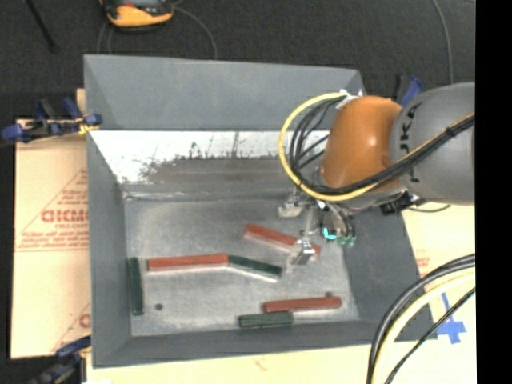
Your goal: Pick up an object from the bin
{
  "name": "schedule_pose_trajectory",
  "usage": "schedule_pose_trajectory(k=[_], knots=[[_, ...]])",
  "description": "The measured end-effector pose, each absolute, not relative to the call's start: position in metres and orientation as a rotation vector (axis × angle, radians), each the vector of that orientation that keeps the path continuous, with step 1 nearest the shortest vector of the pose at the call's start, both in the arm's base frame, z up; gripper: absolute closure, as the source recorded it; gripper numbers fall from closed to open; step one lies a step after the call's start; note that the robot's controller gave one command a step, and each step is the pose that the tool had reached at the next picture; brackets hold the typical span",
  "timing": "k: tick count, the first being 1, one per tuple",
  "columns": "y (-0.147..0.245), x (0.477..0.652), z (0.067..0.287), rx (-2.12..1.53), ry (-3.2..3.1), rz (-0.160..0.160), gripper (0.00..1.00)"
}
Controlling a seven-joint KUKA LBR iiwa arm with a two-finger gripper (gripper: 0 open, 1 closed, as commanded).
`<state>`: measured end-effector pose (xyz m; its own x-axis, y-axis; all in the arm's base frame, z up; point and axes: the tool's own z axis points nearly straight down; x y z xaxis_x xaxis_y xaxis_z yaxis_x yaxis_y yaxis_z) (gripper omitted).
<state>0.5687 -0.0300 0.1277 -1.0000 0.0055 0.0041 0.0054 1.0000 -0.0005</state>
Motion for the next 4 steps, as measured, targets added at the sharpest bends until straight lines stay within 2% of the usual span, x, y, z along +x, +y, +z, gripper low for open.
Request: schedule_pose_trajectory(k=[1, 2, 3, 4], knots=[[-0.03, 0.57, 0.132, -0.008, -3.143, 0.002, 0.0], [-0.024, 0.59, 0.087, 0.062, -3.15, 0.003, 1.0], [-0.024, 0.59, 0.087, 0.063, -3.15, 0.003, 1.0], [-0.025, 0.583, 0.091, 0.062, -3.136, 0.003, 1.0]])
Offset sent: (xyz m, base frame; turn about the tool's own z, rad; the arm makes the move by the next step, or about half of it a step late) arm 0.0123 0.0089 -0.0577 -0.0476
